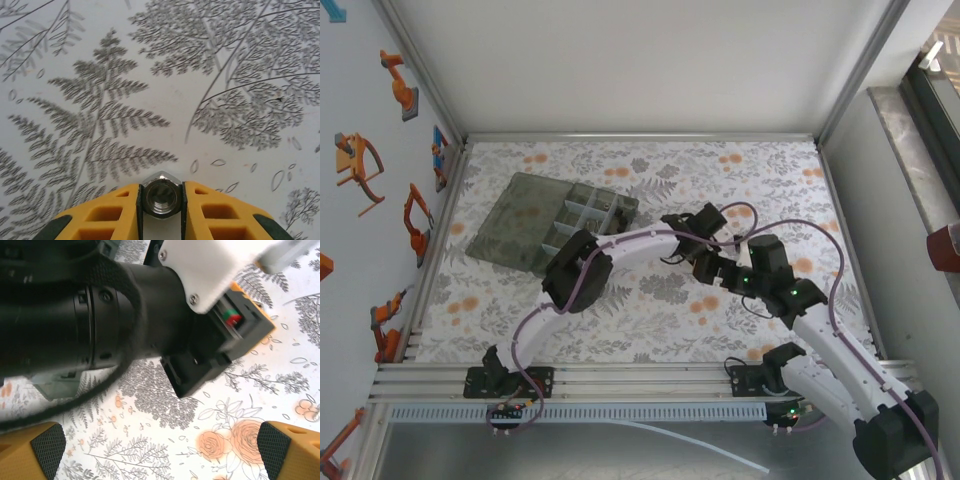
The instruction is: Sort the screws and nuts into containers
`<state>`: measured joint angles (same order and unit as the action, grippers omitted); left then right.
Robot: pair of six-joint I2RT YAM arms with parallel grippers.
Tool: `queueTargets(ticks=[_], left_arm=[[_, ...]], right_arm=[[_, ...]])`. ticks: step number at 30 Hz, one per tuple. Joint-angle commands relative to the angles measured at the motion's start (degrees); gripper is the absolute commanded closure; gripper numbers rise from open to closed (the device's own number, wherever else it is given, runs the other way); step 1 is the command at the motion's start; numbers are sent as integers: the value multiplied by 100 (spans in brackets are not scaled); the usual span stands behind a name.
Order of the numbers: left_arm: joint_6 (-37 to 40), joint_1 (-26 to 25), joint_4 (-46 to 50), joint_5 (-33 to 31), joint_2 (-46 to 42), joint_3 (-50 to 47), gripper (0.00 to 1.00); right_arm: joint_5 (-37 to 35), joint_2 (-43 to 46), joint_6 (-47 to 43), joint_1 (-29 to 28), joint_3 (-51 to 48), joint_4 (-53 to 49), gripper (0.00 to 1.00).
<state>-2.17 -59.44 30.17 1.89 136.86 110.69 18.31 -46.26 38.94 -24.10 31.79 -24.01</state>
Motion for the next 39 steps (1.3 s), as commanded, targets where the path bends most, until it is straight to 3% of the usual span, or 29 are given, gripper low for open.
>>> queueTargets(ticks=[1, 8, 15, 22, 27, 39], left_arm=[[-316, 566, -82, 445, -467, -279, 85], [-457, 1276, -702, 1055, -1323, -876, 85], [-694, 1982, -328, 219, -2246, -1525, 85], [-1061, 2714, 47, -439, -2764, -2253, 85], [-1044, 3041, 234, -445, -2577, -2224, 85], [-932, 3088, 319, -710, -2026, -1844, 81]], right_arm=[[376, -15, -172, 25, -33, 551, 0], [1054, -751, -212, 21, 45, 1417, 0], [1529, -1979, -233, -8, 713, 2204, 0], [1711, -2549, -264, -103, 1119, 2460, 0], [1724, -2660, -233, -200, 1119, 2533, 0], [1622, -2561, -302, -216, 1088, 2387, 0]])
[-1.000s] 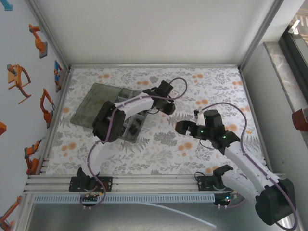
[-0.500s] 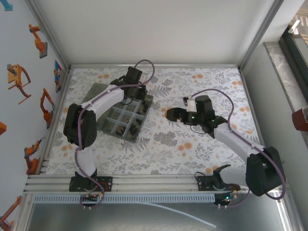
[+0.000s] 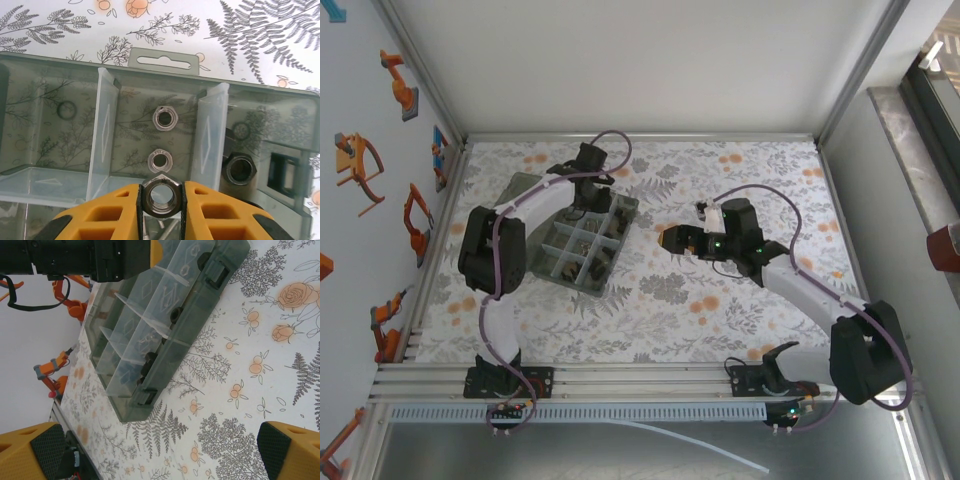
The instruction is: Sort the screws and nuts into containers
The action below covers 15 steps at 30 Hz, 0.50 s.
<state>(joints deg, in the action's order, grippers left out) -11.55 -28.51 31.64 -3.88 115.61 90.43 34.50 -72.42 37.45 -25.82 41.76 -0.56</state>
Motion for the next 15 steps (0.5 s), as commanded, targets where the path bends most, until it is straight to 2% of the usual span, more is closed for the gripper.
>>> queueTargets(ticks=[1, 15], left_arm=[[4, 8, 167, -163, 113, 193, 81], [47, 9, 56, -288, -55, 80, 69]], right_arm=[[10, 28, -151, -37, 103, 38, 0], [-14, -22, -183, -42, 98, 20, 0]])
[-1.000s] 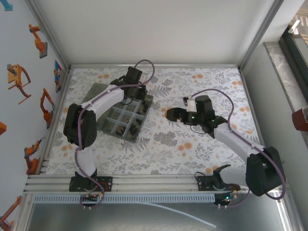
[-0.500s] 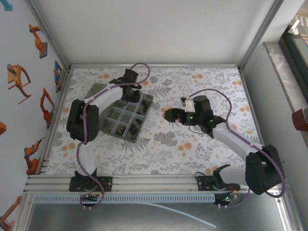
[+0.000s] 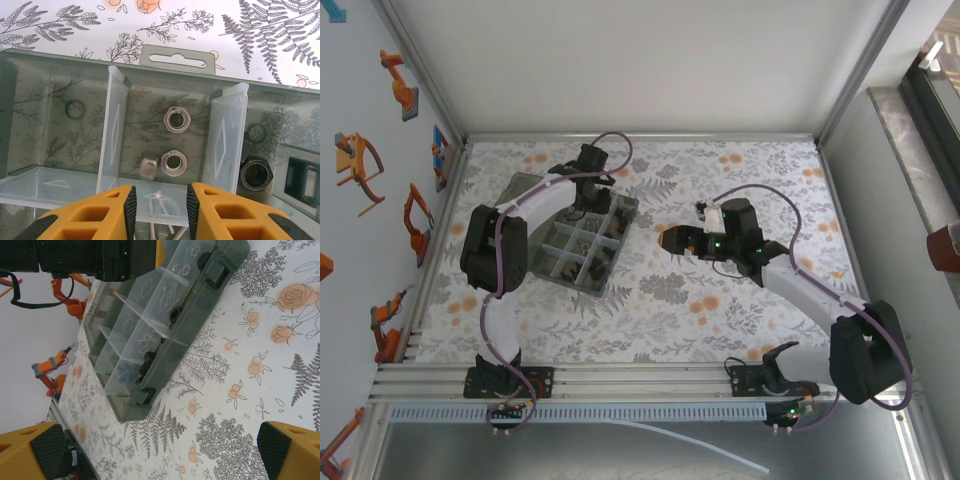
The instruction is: Sort the screws and nuts into containers
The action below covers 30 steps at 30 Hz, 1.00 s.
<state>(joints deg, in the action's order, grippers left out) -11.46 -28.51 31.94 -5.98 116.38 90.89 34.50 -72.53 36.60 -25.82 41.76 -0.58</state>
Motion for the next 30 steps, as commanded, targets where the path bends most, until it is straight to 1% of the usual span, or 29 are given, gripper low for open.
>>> queueTargets(ticks=[1, 4, 7, 11, 14, 15, 16, 18, 20, 23, 24, 25, 26, 28, 30], left_arm=[[47, -5, 15, -73, -172, 17, 69], [90, -44, -283, -69, -545, -244, 69], [167, -73, -800, 9, -1230, -810, 64], [224, -97, -1796, 9, -2609, -2163, 53], [289, -100, -2111, -336, -3628, -3058, 42], [307, -93, -2099, -511, -3923, -3262, 8], [333, -88, -2054, -774, -4250, -3488, 3], [355, -72, -1897, -1425, -4849, -3838, 3], [347, -33, -1798, -2318, -5484, -4234, 3], [405, 119, -1942, -3453, -6348, -4933, 3], [423, 211, -2044, -3699, -6555, -5169, 3], [408, 343, -2111, -3912, -6786, -5431, 3], [396, 494, -2125, -3995, -6979, -5655, 3], [443, 740, -2202, -4016, -7252, -6039, 3], [448, 953, -2327, -3865, -7418, -6338, 3]], right_arm=[[-23, -6, -93, -37, 96, 23, 0], [-120, 56, -97, -38, 78, 7, 0], [-296, 147, -186, -37, 78, -85, 0], [-643, 224, -442, -12, 194, -421, 0], [-794, 213, -655, 119, 380, -659, 0], [-861, 213, -723, 179, 455, -745, 0], [-994, 221, -815, 259, 557, -858, 0], [-1416, 306, -1019, 414, 725, -1077, 0], [-2020, 529, -1241, 585, 805, -1203, 0], [-3031, 999, -1547, 814, 602, -1087, 0], [-3339, 1135, -1717, 843, 425, -933, 0], [-3719, 1292, -1912, 864, 191, -701, 0], [-4064, 1410, -2083, 892, -35, -511, 0], [-4405, 1590, -2496, 931, -405, -269, 0], [-4538, 1783, -2974, 933, -811, 79, 0]])
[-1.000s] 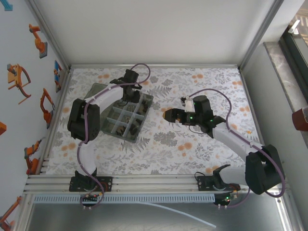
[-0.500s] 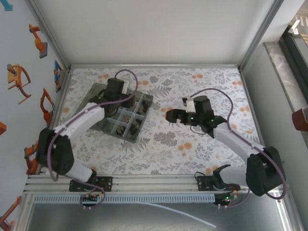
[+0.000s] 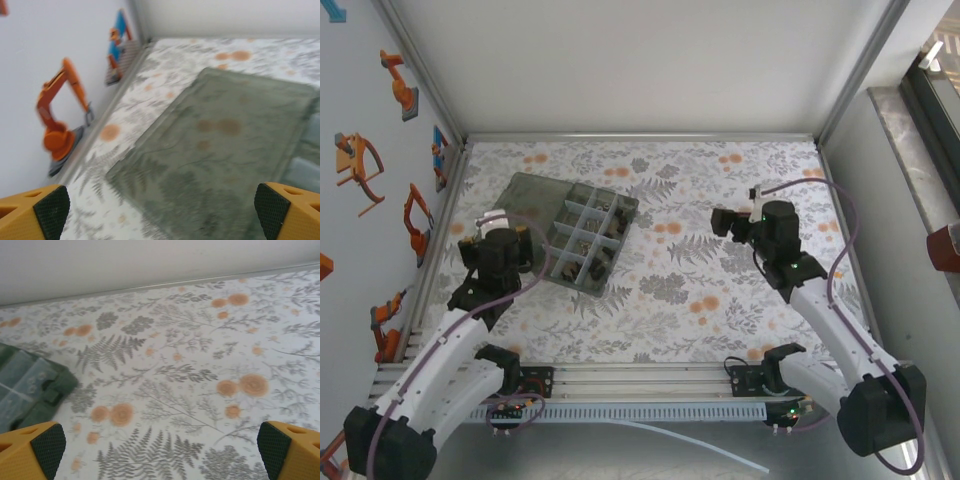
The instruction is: Sort the screws and nuts into containers
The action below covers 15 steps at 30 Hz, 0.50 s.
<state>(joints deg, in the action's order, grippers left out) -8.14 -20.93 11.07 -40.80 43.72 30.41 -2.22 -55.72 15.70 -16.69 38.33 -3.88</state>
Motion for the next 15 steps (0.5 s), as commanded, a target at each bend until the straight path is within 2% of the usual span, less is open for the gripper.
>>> queueTargets(ticks=[1, 4, 8, 12, 15], left_arm=[[321, 265, -434, -233, -189, -474, 3], [815, 329, -1359, -220, -146, -983, 3], [795, 625, -2047, 72, 188, -1180, 3], [967, 938, -3579, 714, 971, -1542, 3], [1029, 1018, -4380, 1226, 1568, -1571, 3]], right_arm=[[-1024, 222, -1052, 29, -688, 640, 0], [-1377, 487, -1478, 59, -1278, 1359, 0], [-1634, 419, -1692, 245, -1650, 1895, 0], [-1300, -122, -1645, 656, -2097, 2800, 0], [-1101, -557, -1567, 842, -2378, 3547, 0]])
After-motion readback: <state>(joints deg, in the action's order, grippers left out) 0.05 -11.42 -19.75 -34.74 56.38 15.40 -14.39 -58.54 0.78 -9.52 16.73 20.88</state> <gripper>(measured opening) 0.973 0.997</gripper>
